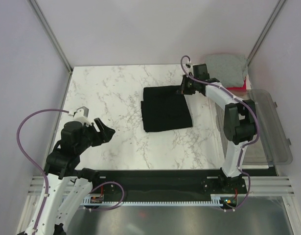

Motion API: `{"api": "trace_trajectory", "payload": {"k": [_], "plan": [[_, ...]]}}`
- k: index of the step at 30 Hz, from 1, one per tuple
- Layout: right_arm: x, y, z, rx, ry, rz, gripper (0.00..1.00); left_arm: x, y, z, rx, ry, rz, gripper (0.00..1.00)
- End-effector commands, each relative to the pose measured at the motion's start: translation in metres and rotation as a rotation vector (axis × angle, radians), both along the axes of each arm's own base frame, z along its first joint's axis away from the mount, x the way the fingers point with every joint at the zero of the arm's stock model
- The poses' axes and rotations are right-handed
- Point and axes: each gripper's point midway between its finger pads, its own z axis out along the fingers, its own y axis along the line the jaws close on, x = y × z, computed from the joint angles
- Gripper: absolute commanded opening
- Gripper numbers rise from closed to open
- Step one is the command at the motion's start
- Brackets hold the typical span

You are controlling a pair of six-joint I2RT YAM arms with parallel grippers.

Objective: Fold and stack the t-shirts
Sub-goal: Neatly place the folded tshirt to the corner

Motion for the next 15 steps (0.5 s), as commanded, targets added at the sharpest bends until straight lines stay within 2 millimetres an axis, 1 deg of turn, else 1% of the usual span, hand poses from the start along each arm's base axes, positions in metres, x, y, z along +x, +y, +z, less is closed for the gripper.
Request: {"api": "trace_trajectory", "payload": {"k": [1,4,5,6,7,9,10,12,13,15], "plan": [[0.02,-0.044,0.057,-0.232,-0.154,-0.075,0.0,0.006,0.009,0.011,0.015,-0.074,0.046,0.74],[0.029,-0.059,0.074,-0.305,-0.211,-0.111,0.0,0.005,0.009,0.012,0.011,-0.084,0.045,0.73],[0.036,-0.063,0.086,-0.321,-0.247,-0.117,0.0,0.005,0.009,0.012,0.01,-0.085,0.047,0.73],[0.039,-0.065,0.09,-0.333,-0.259,-0.123,0.0,0.005,0.01,0.011,0.012,-0.083,0.053,0.73],[0.046,-0.07,0.103,-0.345,-0.286,-0.144,0.0,0.006,0.011,0.011,0.013,-0.081,0.058,0.72],[0.051,-0.076,0.116,-0.356,-0.31,-0.155,0.0,0.006,0.012,0.009,0.016,-0.072,0.064,0.71],[0.055,-0.078,0.13,-0.357,-0.334,-0.165,0.0,0.007,0.013,0.009,0.018,-0.073,0.07,0.71],[0.057,-0.078,0.144,-0.365,-0.358,-0.157,0.0,0.008,0.015,0.008,0.019,-0.067,0.079,0.71],[0.059,-0.082,0.157,-0.375,-0.38,-0.174,0.0,0.009,0.017,0.008,0.019,-0.068,0.093,0.7],[0.059,-0.085,0.171,-0.387,-0.402,-0.182,0.0,0.01,0.019,0.008,0.019,-0.068,0.102,0.7]]}}
